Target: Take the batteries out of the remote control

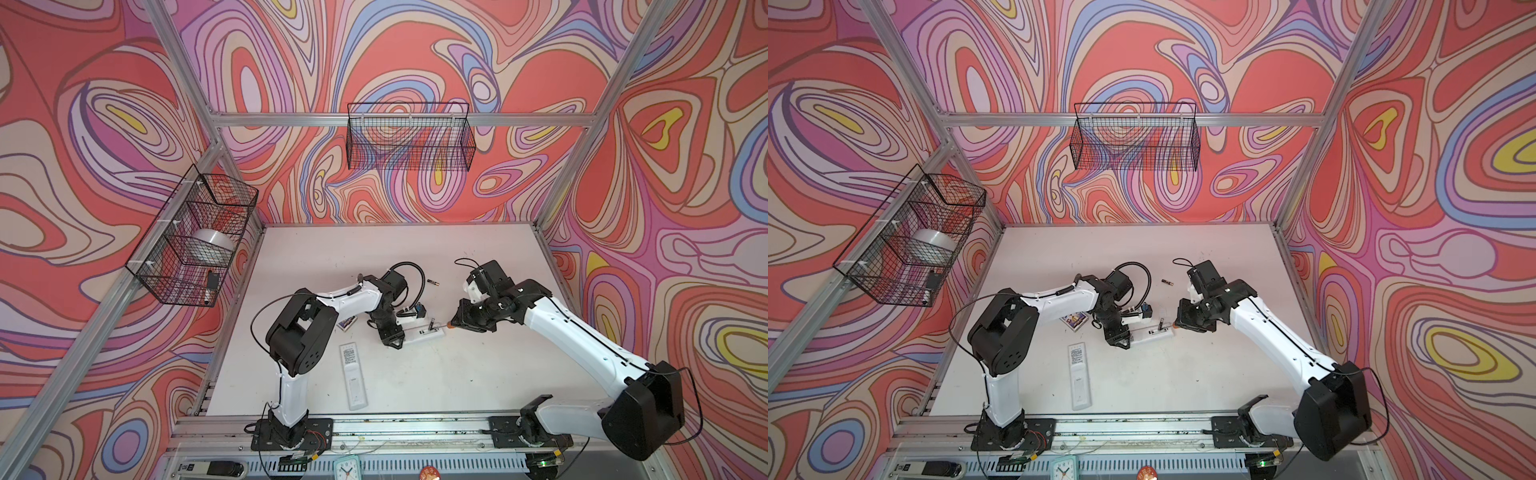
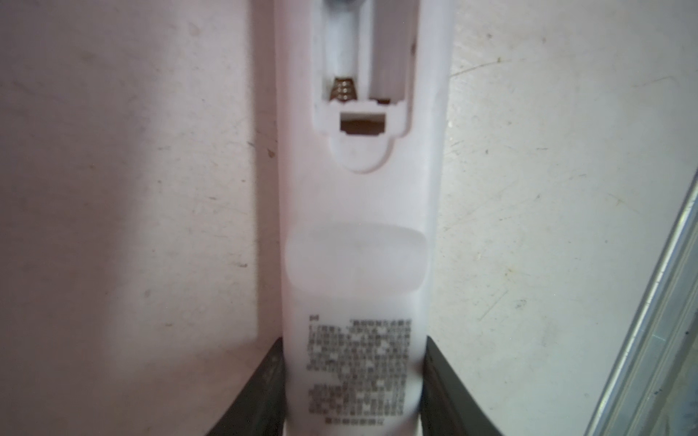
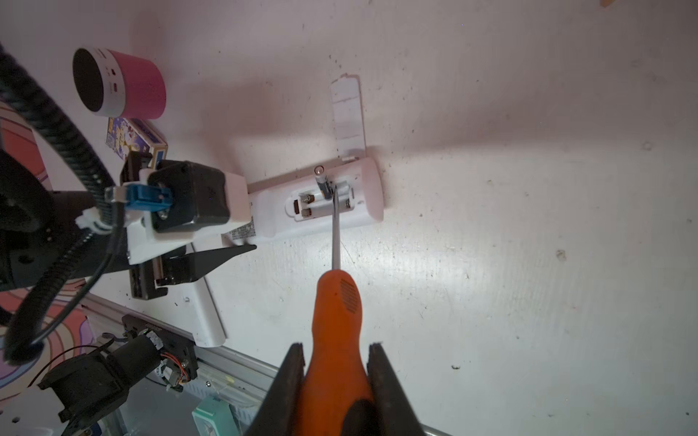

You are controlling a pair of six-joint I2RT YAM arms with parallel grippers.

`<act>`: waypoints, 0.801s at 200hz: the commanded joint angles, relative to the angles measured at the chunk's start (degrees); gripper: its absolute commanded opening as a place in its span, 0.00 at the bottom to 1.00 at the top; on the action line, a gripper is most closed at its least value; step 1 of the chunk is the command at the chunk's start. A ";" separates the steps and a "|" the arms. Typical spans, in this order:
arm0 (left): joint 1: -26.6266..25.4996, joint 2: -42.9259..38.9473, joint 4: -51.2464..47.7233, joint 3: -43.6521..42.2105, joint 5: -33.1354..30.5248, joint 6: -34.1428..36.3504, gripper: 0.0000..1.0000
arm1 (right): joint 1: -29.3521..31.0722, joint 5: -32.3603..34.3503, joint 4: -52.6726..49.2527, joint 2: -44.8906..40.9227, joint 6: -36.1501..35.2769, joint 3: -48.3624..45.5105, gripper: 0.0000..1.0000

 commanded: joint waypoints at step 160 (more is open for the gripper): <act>-1.59 -2.99 2.31 -4.99 -8.21 -2.33 0.62 | 0.65 12.29 3.30 3.98 -2.20 14.56 0.00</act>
